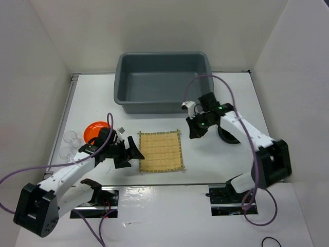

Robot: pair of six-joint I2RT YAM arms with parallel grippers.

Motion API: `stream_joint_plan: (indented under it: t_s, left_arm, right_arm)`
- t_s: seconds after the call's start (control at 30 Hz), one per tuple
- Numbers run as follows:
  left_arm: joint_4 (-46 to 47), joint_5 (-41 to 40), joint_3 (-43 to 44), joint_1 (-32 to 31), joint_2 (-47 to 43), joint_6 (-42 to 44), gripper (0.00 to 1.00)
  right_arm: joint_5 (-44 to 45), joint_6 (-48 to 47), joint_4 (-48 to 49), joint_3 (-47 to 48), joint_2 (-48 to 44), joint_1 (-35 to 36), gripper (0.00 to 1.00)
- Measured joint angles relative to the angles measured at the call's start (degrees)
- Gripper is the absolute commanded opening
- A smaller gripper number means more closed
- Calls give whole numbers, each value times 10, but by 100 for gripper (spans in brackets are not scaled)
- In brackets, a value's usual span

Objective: Place the mixed dishes into the plastic bin

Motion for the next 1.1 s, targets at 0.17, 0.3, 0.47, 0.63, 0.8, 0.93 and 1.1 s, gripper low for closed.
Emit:
stream_joint_plan:
  t_s: [0.17, 0.3, 0.47, 0.63, 0.8, 0.93, 1.1]
  left_arm:
    - [9, -16, -14, 5, 54, -1, 100]
    - [30, -32, -28, 9, 33, -16, 100]
    - [75, -24, -99, 31, -48, -43, 100]
    - [95, -7, -147, 52, -128, -73, 100]
    - [119, -1, -147, 56, -121, -75, 100]
    - [130, 7, -126, 56, -45, -71, 100]
    - [167, 27, -109, 56, 44, -64, 100]
  right_arm:
    - [38, 41, 24, 18, 152, 90, 0]
    - [62, 63, 42, 18, 168, 151, 0]
    - [58, 65, 66, 17, 183, 158, 0]
    - [45, 64, 75, 17, 234, 157, 0]
    - [36, 77, 77, 22, 271, 156, 0]
    - [37, 92, 73, 31, 280, 154, 0]
    - [32, 102, 73, 41, 291, 154, 0]
